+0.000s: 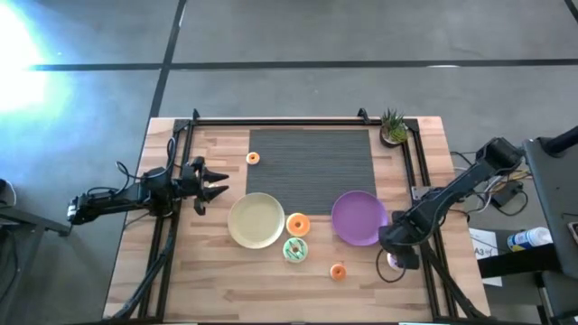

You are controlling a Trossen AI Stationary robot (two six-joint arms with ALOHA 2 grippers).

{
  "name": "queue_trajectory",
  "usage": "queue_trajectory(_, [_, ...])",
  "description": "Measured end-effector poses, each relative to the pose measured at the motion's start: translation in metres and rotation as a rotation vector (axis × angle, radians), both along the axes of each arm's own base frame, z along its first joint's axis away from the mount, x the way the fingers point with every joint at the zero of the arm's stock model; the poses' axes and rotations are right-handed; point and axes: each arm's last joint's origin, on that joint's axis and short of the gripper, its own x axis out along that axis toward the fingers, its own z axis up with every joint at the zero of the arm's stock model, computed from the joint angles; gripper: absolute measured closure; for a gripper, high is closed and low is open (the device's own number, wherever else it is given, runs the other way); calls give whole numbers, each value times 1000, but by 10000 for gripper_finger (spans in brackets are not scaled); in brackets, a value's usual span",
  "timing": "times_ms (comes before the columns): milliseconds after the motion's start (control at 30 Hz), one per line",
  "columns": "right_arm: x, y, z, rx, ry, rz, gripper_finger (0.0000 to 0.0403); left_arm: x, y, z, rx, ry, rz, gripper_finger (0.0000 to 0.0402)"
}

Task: Pick & Place donuts
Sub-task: Put the big purple donut on the purple plate

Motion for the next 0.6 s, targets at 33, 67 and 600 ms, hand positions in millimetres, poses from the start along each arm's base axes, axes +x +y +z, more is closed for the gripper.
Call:
queue_trajectory(33, [1, 0, -2, -2, 3, 0, 202, 0, 0, 0, 0, 0, 0, 248])
queue_trajectory(67, [0, 0, -5, -10, 13, 1, 202, 0, 0, 0, 0, 0, 0, 248])
queue_trajectory(600, [10, 8, 14, 77, -24, -177, 383, 0, 0, 0, 0, 1, 0, 248])
